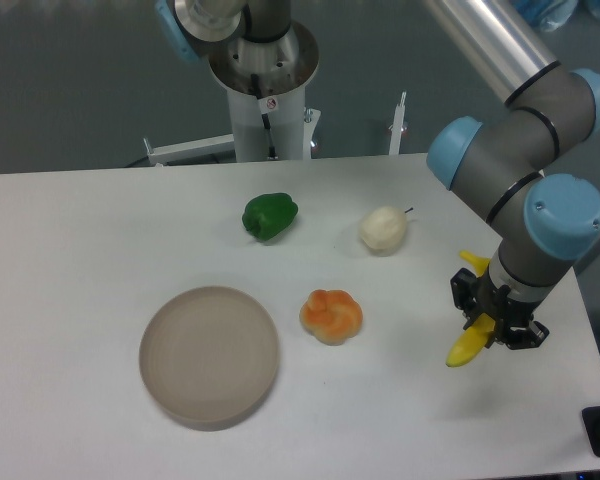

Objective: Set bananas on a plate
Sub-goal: 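Carry the held yellow banana with the gripper over the beige plate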

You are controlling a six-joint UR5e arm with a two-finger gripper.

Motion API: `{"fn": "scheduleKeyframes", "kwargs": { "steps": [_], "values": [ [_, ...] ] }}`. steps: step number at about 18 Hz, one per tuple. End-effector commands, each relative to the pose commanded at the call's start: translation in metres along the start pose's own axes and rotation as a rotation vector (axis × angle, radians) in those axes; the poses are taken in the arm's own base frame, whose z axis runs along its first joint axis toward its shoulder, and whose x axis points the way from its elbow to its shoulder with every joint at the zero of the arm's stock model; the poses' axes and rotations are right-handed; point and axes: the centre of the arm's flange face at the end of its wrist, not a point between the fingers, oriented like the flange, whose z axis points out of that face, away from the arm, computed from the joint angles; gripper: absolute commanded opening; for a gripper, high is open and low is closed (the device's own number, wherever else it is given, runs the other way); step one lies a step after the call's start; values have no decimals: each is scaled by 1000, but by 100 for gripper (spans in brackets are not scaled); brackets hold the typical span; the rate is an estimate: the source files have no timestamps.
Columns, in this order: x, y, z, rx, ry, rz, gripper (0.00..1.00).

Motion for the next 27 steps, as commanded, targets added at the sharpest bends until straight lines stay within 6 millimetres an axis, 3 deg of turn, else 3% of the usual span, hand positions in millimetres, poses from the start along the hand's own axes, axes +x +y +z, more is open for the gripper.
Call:
{"fn": "scheduleKeyframes", "kwargs": {
  "steps": [4, 11, 13, 16, 19, 21, 25, 27],
  "values": [
    [1, -10, -5, -2, -10, -4, 15],
    [39, -74, -15, 16, 14, -2, 15],
    [45, -81, -19, 18, 19, 10, 14],
    [59, -105, -11, 28, 45, 39, 14],
    [109, -181, -1, 24, 69, 20, 14],
    [135, -212, 6, 27, 87, 32, 14],
    [171, -254, 23, 27, 118, 47, 14],
    [180, -265, 34, 19, 133, 45, 15]
  ]
}}
